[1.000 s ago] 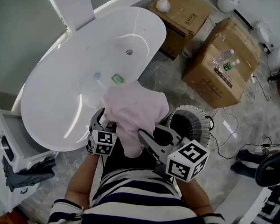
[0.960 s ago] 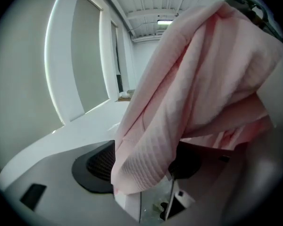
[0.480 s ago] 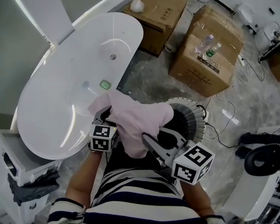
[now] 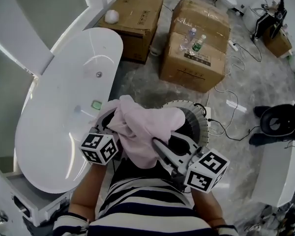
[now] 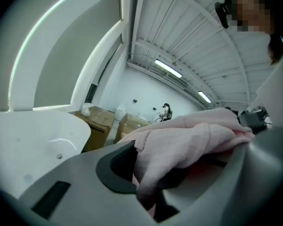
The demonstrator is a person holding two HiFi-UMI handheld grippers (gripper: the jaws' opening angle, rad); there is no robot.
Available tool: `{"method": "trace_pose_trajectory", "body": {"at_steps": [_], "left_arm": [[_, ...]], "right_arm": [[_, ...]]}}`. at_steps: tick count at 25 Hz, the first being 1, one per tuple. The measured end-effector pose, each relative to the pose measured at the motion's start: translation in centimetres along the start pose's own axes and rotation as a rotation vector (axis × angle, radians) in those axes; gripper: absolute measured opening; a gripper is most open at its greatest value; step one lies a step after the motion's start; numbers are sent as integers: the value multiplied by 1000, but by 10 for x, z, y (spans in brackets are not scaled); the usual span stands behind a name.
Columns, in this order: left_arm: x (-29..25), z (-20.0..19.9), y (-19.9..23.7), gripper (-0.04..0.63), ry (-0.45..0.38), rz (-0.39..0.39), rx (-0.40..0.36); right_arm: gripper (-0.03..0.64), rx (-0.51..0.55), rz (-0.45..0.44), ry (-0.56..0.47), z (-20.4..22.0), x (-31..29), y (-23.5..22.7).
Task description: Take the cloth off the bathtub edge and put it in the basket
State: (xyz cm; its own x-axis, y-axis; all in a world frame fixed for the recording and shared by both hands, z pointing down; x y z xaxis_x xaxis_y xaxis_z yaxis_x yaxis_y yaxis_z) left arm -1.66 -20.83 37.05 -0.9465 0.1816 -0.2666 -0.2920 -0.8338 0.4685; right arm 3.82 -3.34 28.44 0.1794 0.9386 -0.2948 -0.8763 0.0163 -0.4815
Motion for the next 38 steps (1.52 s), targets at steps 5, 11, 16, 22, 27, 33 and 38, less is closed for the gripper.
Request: {"method": "trace_pose_trajectory", "body": {"at_steps": [5, 11, 16, 22, 27, 33, 38], "left_arm": [[-21, -31, -33, 51, -14, 190, 55], [-50, -55, -83, 51, 55, 427, 37], [-71, -71, -126, 51, 86, 596, 0], [-91, -78, -177, 51, 95, 726, -2], [-107, -82, -210, 51, 106, 786, -15], [-126, -51, -231, 51, 168, 795, -27], [-148, -8, -239, 51, 259, 758, -10]], "right_arm": [[123, 11, 80, -103, -25, 10, -5], [123, 58, 253, -239, -67, 39, -20], [124, 105, 392, -335, -98, 67, -30], [124, 147, 512, -426, -121, 108, -38], [124, 156, 556, -471, -130, 133, -48], [124, 103, 588, -462, -108, 159, -73], [124, 35, 614, -426, -78, 173, -106]]}}
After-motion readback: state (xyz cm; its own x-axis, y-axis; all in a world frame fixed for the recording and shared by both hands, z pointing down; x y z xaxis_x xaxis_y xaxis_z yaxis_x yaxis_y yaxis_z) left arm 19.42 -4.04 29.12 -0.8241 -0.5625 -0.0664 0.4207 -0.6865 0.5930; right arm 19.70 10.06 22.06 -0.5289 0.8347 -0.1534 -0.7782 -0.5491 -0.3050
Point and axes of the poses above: the fingertips, and each gripper's own axes: x backward along the fingers, y to its left, z out of its underside, the point moved 4 cm from there along x, backward along the fingers, and after that the axes turned 5 degrees about x, right-handed, at the moved point
